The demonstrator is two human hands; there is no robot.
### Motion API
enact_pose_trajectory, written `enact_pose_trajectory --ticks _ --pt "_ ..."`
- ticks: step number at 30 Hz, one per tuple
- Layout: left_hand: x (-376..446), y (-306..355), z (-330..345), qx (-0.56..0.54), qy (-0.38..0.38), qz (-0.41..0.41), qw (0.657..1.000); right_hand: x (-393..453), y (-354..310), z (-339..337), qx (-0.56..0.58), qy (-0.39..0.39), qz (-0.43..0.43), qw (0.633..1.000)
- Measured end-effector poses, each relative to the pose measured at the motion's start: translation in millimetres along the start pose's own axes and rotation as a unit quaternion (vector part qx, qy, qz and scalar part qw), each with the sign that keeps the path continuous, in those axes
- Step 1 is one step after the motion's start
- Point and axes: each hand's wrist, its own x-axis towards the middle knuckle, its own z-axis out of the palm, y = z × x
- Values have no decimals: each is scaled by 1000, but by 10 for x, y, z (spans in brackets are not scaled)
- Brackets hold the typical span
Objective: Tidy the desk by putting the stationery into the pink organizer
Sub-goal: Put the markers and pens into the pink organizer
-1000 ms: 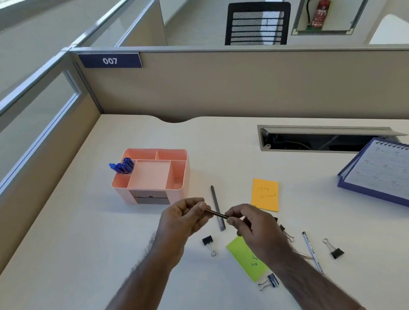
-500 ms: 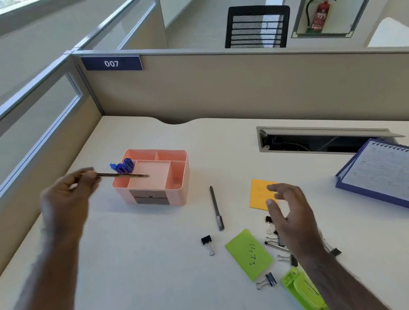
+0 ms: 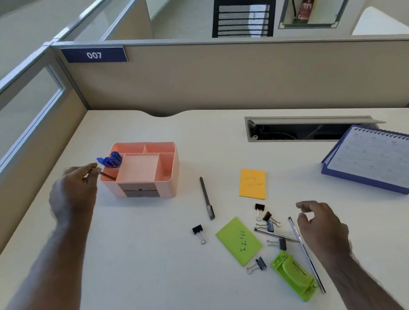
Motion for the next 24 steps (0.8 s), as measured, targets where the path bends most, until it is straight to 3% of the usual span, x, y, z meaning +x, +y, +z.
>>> enact_pose_trajectory --ticks 5,11,16,24 --pt "-47 29 134 65 -34 -22 997 -123 216 -35 -77 -50 53 994" --pt "-50 18 232 68 -48 -42 996 -314 347 -35 -184 -142 72 970" --pt "-60 66 222 39 -52 -59 996 -354 423 65 -256 -161 79 950" --pt "-204 139 147 13 -74 -44 996 -329 460 83 -260 -160 104 947"
